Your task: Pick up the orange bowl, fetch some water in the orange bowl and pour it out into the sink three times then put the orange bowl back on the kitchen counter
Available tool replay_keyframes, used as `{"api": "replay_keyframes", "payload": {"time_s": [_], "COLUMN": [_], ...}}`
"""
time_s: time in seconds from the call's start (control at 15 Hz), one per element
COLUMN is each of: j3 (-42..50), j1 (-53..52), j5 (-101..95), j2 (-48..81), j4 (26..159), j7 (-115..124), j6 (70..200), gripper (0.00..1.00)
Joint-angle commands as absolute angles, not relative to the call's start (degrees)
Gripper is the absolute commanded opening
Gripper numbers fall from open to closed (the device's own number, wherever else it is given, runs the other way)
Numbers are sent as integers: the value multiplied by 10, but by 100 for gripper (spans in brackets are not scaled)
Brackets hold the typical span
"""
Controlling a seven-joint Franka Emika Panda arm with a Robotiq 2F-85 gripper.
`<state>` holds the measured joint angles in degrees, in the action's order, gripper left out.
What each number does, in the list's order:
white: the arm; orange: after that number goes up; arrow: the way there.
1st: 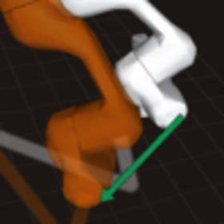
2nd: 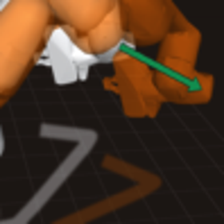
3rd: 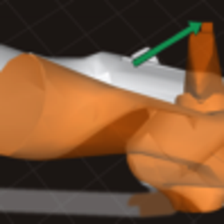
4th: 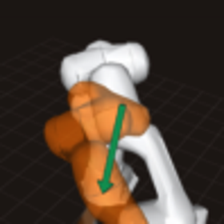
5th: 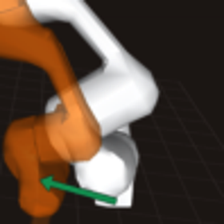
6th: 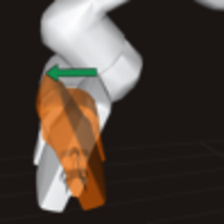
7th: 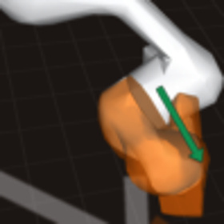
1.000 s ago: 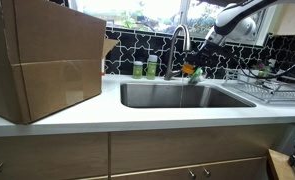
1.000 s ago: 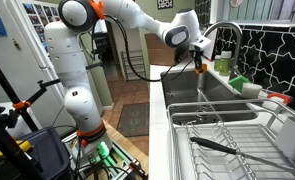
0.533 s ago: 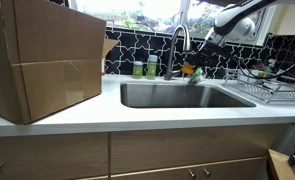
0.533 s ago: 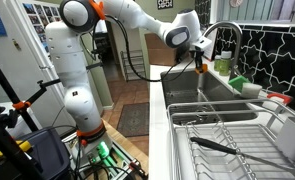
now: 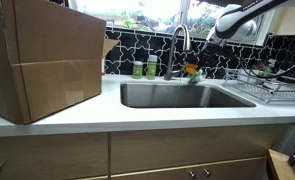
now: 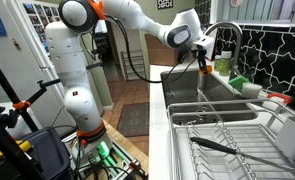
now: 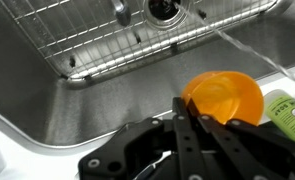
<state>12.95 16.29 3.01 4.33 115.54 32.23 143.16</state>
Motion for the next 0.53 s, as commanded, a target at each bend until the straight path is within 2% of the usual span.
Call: {"api": "replay_keyframes", "payload": {"time_s": [0.0, 0.2, 0.47], "j3": [162, 181, 278], "j1": [147, 144, 65], "j5": [-130, -271, -458], "j2": [41, 55, 78], "j4": [1175, 1167, 1132], "j7": [426, 509, 636], "j6": [1488, 1539, 1578], "gripper": [1, 1, 1]}}
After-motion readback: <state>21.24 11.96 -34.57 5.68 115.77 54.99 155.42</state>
